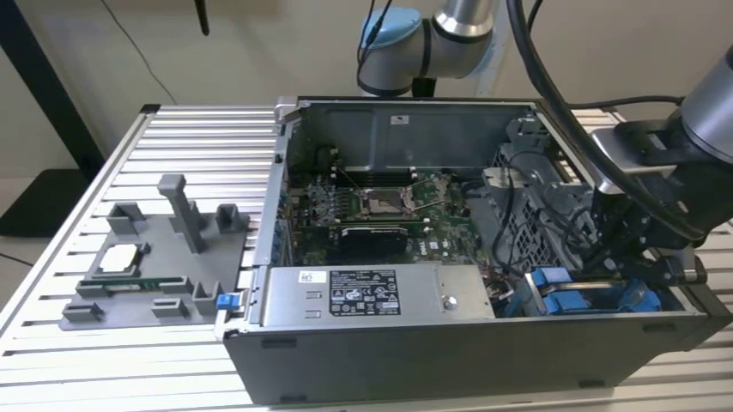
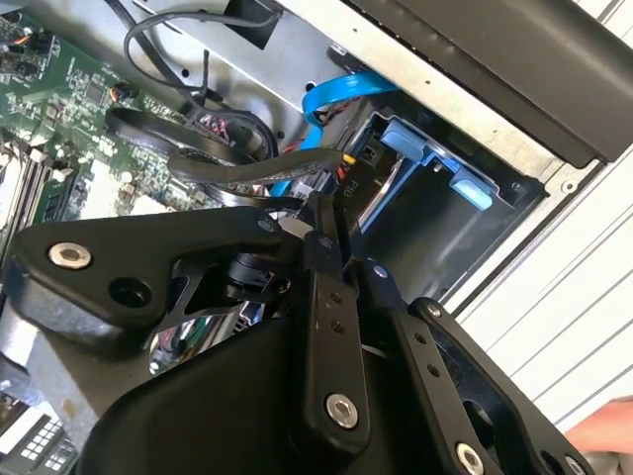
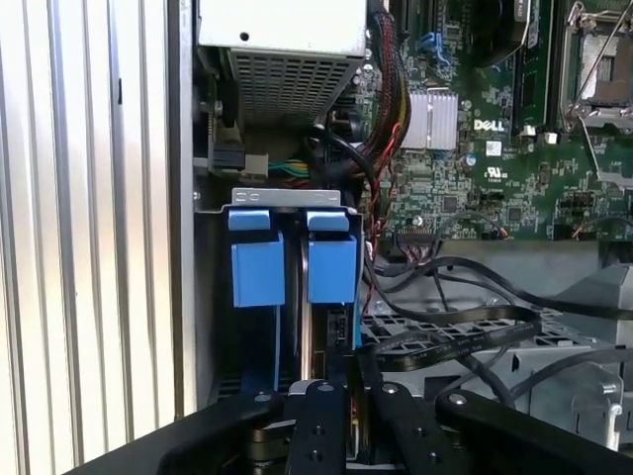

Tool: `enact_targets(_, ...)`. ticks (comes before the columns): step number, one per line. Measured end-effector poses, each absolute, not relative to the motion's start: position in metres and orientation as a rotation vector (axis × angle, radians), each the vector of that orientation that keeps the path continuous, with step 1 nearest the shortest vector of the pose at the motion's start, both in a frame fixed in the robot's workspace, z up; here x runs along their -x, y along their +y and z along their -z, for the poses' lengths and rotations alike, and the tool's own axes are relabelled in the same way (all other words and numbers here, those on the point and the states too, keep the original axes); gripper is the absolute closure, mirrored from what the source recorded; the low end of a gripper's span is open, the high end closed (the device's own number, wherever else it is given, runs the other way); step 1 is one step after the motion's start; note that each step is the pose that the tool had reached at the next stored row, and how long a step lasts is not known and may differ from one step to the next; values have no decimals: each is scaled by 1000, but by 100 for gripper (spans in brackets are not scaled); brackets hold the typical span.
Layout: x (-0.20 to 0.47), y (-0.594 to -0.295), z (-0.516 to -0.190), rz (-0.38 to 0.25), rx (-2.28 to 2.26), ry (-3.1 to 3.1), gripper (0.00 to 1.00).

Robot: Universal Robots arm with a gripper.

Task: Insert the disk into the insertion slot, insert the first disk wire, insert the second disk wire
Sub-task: 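Insert the second disk wire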

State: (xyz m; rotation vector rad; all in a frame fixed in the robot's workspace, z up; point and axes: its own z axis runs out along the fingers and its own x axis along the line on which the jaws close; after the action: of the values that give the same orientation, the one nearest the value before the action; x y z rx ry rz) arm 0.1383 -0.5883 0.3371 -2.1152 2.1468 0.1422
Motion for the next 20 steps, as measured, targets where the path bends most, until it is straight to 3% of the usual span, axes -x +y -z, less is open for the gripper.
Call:
enact_targets(6, -138, -588, -333, -142, 2115, 2147, 100)
enact_targets(7, -138, -588, -333, -143, 2115, 2146, 0)
enact_targets(20, -138, -588, -375, -143, 2115, 2147, 0)
